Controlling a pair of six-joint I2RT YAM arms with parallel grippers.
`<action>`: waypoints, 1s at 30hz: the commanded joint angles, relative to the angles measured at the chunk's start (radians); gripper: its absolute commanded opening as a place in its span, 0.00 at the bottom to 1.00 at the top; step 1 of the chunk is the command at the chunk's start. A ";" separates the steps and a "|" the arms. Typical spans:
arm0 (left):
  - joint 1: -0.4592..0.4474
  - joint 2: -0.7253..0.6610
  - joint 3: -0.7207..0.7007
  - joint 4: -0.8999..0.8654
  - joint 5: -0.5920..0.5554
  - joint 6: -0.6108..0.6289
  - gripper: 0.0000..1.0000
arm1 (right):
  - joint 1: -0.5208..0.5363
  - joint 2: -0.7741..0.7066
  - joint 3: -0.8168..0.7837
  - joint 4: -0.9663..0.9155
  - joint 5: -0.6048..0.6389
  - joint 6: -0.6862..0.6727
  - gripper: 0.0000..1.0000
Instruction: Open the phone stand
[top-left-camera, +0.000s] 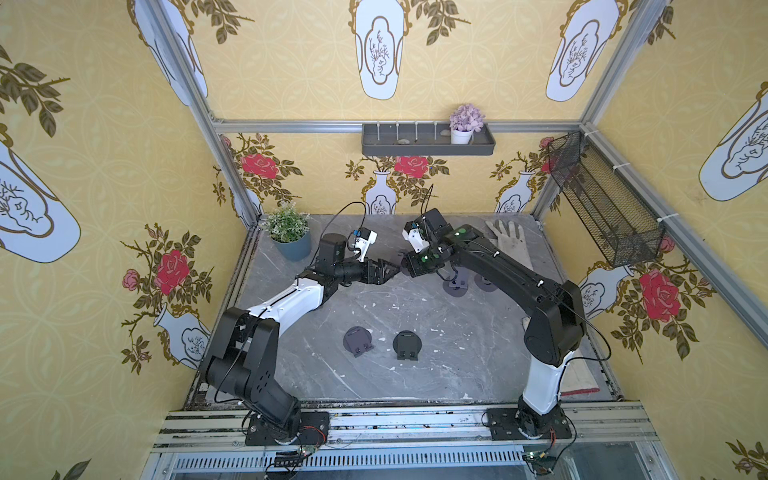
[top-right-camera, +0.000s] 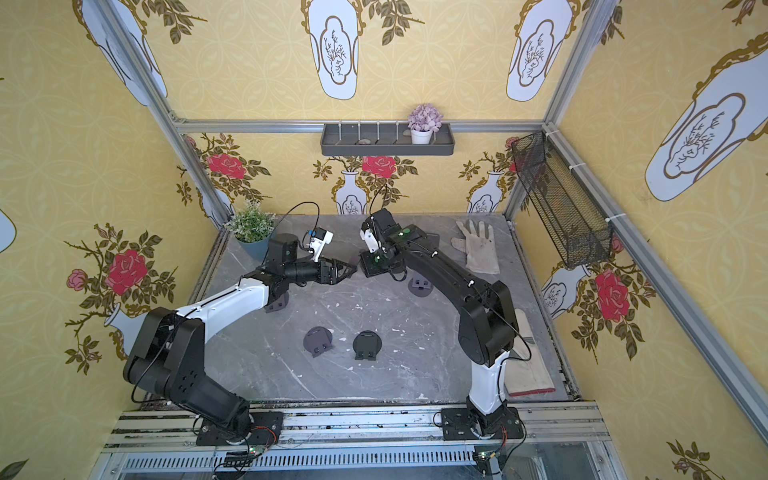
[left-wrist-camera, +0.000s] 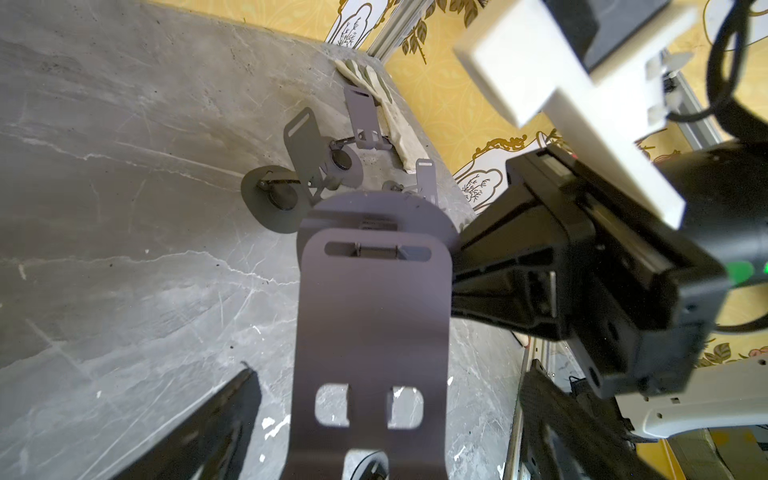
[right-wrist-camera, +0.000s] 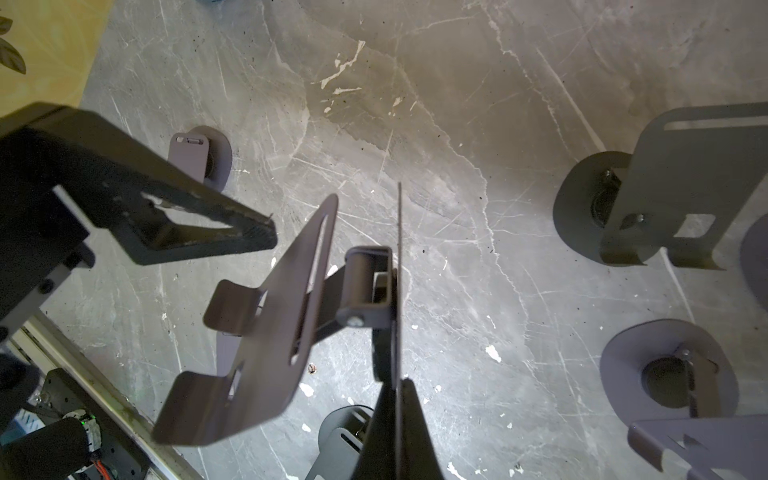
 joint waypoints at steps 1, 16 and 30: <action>0.000 0.025 0.020 0.019 0.006 0.005 1.00 | 0.004 -0.014 -0.006 -0.001 0.011 -0.010 0.00; 0.000 0.113 0.107 -0.024 -0.014 0.026 0.90 | 0.011 -0.011 -0.005 -0.009 0.015 -0.012 0.00; 0.000 0.138 0.144 -0.059 -0.013 0.045 0.84 | 0.011 0.017 0.028 -0.013 0.016 -0.022 0.00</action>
